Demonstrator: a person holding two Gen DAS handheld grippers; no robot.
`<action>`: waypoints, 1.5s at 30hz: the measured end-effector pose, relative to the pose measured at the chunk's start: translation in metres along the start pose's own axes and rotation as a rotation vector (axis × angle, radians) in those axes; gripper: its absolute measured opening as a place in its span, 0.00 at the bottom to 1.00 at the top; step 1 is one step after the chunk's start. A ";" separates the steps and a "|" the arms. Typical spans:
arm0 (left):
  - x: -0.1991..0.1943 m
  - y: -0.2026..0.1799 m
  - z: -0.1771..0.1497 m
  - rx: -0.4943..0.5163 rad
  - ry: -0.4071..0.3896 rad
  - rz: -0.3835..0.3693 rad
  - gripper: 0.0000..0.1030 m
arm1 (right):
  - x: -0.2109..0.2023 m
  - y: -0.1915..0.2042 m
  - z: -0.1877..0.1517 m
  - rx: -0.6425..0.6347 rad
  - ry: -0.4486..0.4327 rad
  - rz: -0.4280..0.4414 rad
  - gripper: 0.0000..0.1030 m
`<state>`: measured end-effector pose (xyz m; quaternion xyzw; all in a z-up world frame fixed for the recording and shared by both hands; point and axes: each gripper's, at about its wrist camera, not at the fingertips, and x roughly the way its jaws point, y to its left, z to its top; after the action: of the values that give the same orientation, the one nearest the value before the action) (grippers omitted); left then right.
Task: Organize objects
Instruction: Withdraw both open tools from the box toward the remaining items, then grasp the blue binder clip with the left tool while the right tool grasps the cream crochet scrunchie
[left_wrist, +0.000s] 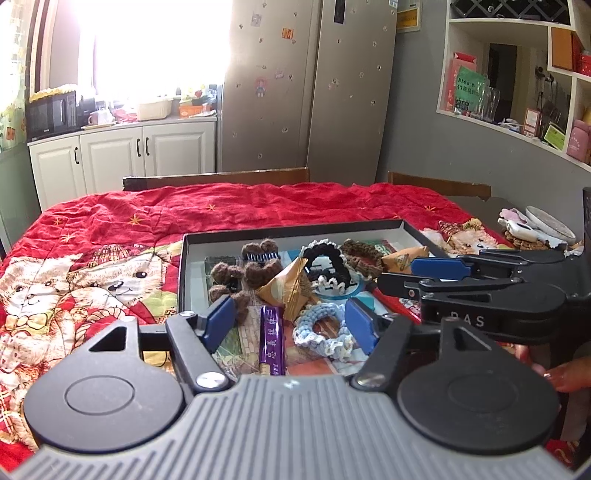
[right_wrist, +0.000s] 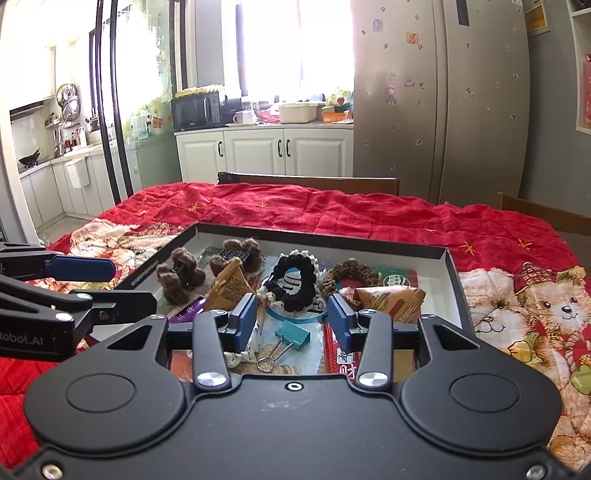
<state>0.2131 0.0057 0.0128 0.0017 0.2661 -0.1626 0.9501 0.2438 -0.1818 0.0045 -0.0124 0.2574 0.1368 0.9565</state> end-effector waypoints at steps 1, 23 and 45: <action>-0.003 -0.001 0.001 0.002 -0.005 -0.004 0.76 | -0.003 0.000 0.001 0.003 -0.001 0.001 0.41; -0.053 -0.014 -0.010 0.079 -0.035 -0.032 0.82 | -0.079 0.033 -0.005 -0.109 -0.013 0.044 0.45; -0.060 -0.010 -0.048 -0.036 0.036 -0.070 0.83 | -0.100 0.035 -0.057 -0.093 0.044 0.066 0.48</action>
<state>0.1373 0.0193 0.0032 -0.0219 0.2862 -0.1906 0.9388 0.1240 -0.1789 0.0061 -0.0513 0.2721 0.1797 0.9439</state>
